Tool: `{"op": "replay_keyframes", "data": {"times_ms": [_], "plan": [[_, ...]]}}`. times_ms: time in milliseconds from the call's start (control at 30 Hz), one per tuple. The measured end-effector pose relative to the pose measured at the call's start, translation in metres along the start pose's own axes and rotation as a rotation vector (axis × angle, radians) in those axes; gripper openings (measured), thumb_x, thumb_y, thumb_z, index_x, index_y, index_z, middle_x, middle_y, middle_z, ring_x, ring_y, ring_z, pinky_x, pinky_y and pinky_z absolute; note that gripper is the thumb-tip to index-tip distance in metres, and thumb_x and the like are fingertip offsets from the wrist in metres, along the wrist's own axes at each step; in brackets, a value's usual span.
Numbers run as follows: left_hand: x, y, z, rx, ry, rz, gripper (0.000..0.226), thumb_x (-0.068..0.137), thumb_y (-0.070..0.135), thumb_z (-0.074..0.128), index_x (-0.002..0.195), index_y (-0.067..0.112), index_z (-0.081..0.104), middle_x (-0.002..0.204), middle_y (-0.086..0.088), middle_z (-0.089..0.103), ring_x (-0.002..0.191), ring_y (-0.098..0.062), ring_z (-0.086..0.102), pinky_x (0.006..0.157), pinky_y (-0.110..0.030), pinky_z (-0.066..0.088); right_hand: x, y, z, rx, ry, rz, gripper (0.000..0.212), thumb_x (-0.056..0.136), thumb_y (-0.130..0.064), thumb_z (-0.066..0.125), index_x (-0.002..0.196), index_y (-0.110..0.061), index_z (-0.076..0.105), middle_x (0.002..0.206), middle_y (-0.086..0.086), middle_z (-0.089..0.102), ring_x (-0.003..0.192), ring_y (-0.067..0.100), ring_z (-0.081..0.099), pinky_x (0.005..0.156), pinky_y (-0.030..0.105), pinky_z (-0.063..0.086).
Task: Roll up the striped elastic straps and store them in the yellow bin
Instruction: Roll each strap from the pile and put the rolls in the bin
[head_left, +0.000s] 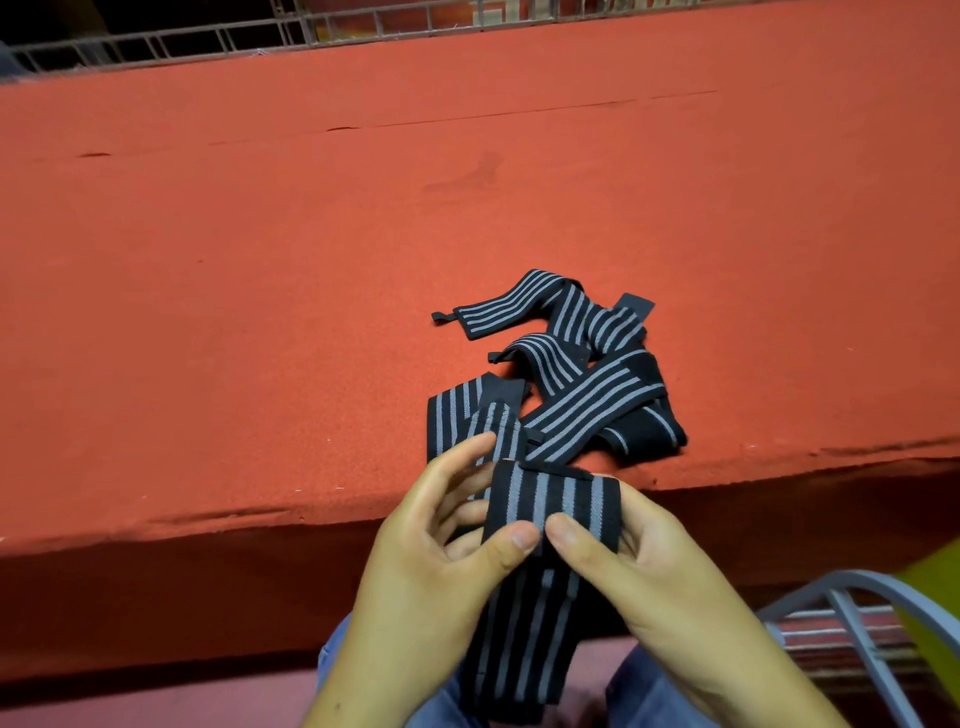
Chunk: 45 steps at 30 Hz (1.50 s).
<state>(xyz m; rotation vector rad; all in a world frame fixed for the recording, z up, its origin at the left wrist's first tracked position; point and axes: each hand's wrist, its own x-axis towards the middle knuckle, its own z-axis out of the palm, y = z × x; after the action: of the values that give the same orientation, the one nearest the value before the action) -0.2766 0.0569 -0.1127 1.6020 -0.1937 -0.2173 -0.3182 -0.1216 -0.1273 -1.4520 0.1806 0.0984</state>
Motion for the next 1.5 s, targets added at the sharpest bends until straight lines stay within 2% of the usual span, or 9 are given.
{"op": "replay_keyframes", "data": {"times_ms": [200, 300, 500, 600, 700, 967, 1100, 1267, 1500], "plan": [[-0.001, -0.002, 0.000, 0.014, -0.016, -0.037, 0.079, 0.070, 0.015, 0.083, 0.140, 0.035, 0.054, 0.116, 0.014, 0.075, 0.105, -0.009, 0.074, 0.085, -0.016, 0.057, 0.000, 0.000, 0.000, -0.028, 0.028, -0.049, 0.034, 0.087, -0.036, 0.080, 0.118, -0.022, 0.074, 0.117, 0.000, 0.080, 0.113, 0.016, 0.075, 0.100, 0.039, 0.055], [-0.001, 0.000, -0.002, 0.061, -0.082, -0.056, 0.065, 0.077, 0.017, 0.080, 0.137, 0.029, 0.058, 0.110, 0.015, 0.077, 0.104, -0.004, 0.073, 0.084, -0.013, 0.055, -0.001, -0.003, 0.000, -0.037, 0.009, -0.087, 0.018, 0.090, -0.031, 0.078, 0.108, -0.032, 0.076, 0.114, 0.001, 0.080, 0.111, 0.016, 0.075, 0.094, 0.032, 0.056], [0.001, -0.005, -0.003, 0.091, -0.098, 0.013, 0.038, 0.086, 0.016, 0.079, 0.122, 0.022, 0.071, 0.114, 0.001, 0.078, 0.105, -0.019, 0.074, 0.087, -0.023, 0.057, -0.002, -0.004, 0.001, -0.027, 0.000, -0.093, 0.021, 0.088, -0.031, 0.074, 0.108, -0.034, 0.075, 0.116, 0.000, 0.079, 0.113, 0.015, 0.074, 0.098, 0.035, 0.055], [0.001, -0.007, -0.001, 0.067, -0.084, 0.040, 0.034, 0.085, 0.018, 0.083, 0.116, 0.028, 0.073, 0.113, 0.000, 0.077, 0.103, -0.021, 0.074, 0.085, -0.023, 0.057, -0.003, -0.002, 0.003, -0.012, 0.008, -0.045, 0.034, 0.085, -0.039, 0.073, 0.118, -0.030, 0.073, 0.119, -0.006, 0.079, 0.116, 0.011, 0.073, 0.101, 0.034, 0.053], [-0.001, -0.009, 0.000, 0.064, -0.111, 0.051, 0.036, 0.086, 0.021, 0.076, 0.120, 0.028, 0.068, 0.117, -0.001, 0.075, 0.108, -0.018, 0.072, 0.090, -0.023, 0.056, -0.002, 0.001, 0.007, -0.051, 0.033, -0.045, 0.034, 0.086, -0.060, 0.070, 0.117, -0.046, 0.072, 0.121, -0.014, 0.078, 0.118, 0.005, 0.071, 0.104, 0.036, 0.050], [-0.008, -0.008, 0.005, 0.170, -0.181, 0.033, 0.059, 0.088, 0.066, 0.050, 0.144, 0.052, 0.037, 0.143, 0.021, 0.058, 0.133, 0.002, 0.054, 0.116, -0.037, 0.040, -0.002, -0.001, 0.017, -0.103, 0.025, -0.119, 0.042, 0.091, -0.049, 0.060, 0.130, -0.035, 0.066, 0.124, -0.021, 0.075, 0.120, -0.004, 0.067, 0.100, 0.023, 0.048], [-0.008, -0.008, 0.007, 0.158, -0.175, 0.036, 0.058, 0.090, 0.065, 0.050, 0.144, 0.048, 0.040, 0.142, 0.019, 0.059, 0.133, 0.000, 0.055, 0.115, -0.038, 0.041, 0.000, 0.001, 0.018, -0.119, 0.041, -0.133, 0.037, 0.091, -0.047, 0.061, 0.126, -0.036, 0.067, 0.121, -0.022, 0.075, 0.117, -0.004, 0.068, 0.094, 0.013, 0.051], [-0.005, -0.004, 0.003, 0.163, -0.197, 0.031, 0.050, 0.096, 0.053, 0.056, 0.144, 0.043, 0.046, 0.139, 0.018, 0.063, 0.131, -0.002, 0.057, 0.112, -0.034, 0.042, -0.001, 0.000, 0.015, -0.132, 0.081, -0.149, 0.036, 0.092, -0.045, 0.061, 0.125, -0.032, 0.069, 0.121, -0.017, 0.077, 0.117, 0.000, 0.069, 0.099, 0.029, 0.049], [0.000, -0.001, -0.003, 0.138, -0.155, 0.062, 0.033, 0.091, 0.027, 0.069, 0.124, 0.031, 0.069, 0.119, 0.005, 0.075, 0.108, -0.021, 0.070, 0.092, -0.027, 0.057, 0.000, -0.002, 0.008, -0.116, 0.092, -0.105, 0.040, 0.088, -0.050, 0.064, 0.123, -0.031, 0.071, 0.118, -0.014, 0.078, 0.113, 0.003, 0.072, 0.100, 0.034, 0.052]]}}
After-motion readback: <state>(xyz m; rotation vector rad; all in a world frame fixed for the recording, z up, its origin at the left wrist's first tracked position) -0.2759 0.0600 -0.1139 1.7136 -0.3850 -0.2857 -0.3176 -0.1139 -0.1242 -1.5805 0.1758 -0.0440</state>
